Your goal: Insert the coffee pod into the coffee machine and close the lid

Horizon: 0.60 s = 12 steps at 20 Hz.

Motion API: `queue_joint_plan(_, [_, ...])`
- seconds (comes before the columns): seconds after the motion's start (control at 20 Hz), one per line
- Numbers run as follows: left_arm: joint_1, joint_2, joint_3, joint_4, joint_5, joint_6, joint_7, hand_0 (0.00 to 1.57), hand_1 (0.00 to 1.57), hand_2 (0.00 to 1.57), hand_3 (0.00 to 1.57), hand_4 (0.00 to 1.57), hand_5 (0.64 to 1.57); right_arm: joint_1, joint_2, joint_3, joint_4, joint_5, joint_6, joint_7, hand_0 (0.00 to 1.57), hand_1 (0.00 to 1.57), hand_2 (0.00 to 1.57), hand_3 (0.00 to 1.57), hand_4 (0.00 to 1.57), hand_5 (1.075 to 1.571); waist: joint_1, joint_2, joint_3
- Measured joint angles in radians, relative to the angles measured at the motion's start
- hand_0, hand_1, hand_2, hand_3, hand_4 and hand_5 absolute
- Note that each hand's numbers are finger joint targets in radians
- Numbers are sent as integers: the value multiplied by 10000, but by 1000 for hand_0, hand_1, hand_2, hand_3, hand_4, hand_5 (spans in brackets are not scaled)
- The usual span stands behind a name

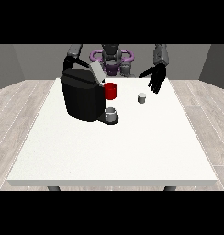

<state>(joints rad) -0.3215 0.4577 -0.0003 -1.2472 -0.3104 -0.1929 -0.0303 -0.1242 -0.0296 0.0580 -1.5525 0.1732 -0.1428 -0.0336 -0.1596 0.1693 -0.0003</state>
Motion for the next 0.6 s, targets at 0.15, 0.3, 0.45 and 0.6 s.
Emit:
queue_joint_plan(0.15, [-363, 27, -34, 894, -398, 28, -321, 0, 0, 0, 0, 0, 1571, -187, 81, 125, -48, 184, -139, 306, 0, 0, 0, 0, 0, 1571, -92, 248, 0])
queue_joint_plan(0.3, [-751, 59, -85, 1602, -806, 62, -579, 0, 0, 0, 0, 0, 1571, -403, 52, 18, 175, 242, -181, 434, 0, 0, 0, 0, 0, 1571, -52, 432, -2])
queue_joint_plan(0.45, [-1070, -215, -325, 1947, -1314, 266, -332, 261, 261, 589, 247, 0, 1571, -630, 36, -188, 565, -11, -8, 575, 0, 0, 0, 0, 0, 1571, 45, 361, 2])
queue_joint_plan(0.6, [-1323, -499, -481, 2425, -1867, 796, -595, 946, 946, 967, 665, 0, 1571, -824, 142, -187, 809, -61, -101, 699, 0, 0, 0, 0, 0, 1571, 130, 403, 1])
